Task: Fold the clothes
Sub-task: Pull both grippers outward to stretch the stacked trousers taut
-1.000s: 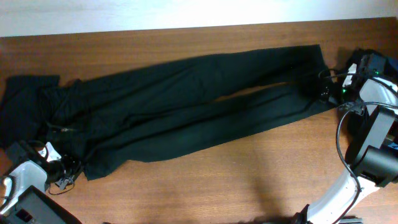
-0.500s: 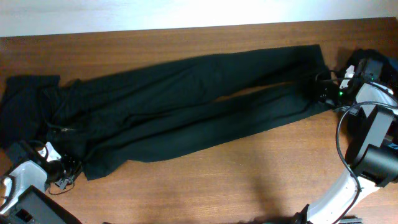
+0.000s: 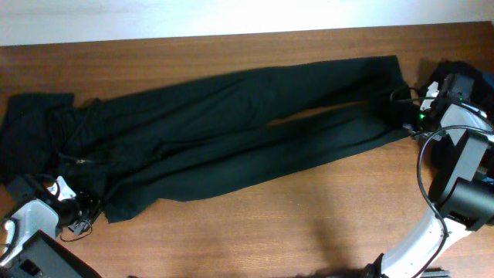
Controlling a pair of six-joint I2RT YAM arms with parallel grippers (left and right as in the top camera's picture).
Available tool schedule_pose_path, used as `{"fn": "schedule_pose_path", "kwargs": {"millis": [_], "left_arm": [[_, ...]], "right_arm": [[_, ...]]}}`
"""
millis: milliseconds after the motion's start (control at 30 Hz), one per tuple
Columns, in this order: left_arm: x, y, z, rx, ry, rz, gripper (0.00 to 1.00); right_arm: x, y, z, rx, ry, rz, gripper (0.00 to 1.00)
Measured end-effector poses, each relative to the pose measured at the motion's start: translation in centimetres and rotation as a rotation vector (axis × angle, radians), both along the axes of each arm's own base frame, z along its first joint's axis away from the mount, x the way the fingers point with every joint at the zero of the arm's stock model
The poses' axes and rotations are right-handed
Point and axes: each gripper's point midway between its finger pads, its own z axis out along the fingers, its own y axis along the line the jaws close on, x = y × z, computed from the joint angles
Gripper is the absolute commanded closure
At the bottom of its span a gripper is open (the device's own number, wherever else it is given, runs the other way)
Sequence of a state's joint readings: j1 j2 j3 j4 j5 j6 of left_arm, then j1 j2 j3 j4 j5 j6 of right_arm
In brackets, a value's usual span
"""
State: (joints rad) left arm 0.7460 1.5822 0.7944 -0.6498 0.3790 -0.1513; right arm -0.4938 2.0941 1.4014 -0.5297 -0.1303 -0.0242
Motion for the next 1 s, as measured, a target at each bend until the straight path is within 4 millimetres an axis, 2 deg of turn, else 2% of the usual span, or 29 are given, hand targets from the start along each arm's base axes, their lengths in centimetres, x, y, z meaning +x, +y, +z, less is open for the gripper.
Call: {"fn": "schedule_pose_path", "kwargs": {"millis": [33, 200, 300, 500, 800, 1000], "left_arm": [[0.0, 0.0, 0.0, -0.001, -0.001, 0.000, 0.99], [-0.1, -0.1, 0.1, -0.009, 0.007, 0.001, 1.00], [0.0, -0.1, 0.9, -0.023, 0.021, 0.006, 0.99], [0.4, 0.9, 4.3, -0.012, 0.083, 0.020, 0.99], [3.6, 1.5, 9.6, 0.121, 0.080, -0.068, 0.99], [4.7, 1.3, 10.5, 0.178, 0.079, -0.096, 0.99]], "right_arm": [[0.0, 0.2, 0.0, 0.009, -0.001, 0.003, 0.96], [-0.4, 0.7, 0.5, 0.044, 0.031, 0.005, 0.96], [-0.3, 0.7, 1.6, 0.056, 0.048, 0.003, 0.96], [0.3, 0.7, 4.4, 0.080, 0.055, -0.011, 0.96], [1.6, 1.3, 8.8, 0.065, 0.059, -0.029, 0.96], [2.4, 1.6, 11.2, 0.038, 0.049, -0.064, 0.96]]}}
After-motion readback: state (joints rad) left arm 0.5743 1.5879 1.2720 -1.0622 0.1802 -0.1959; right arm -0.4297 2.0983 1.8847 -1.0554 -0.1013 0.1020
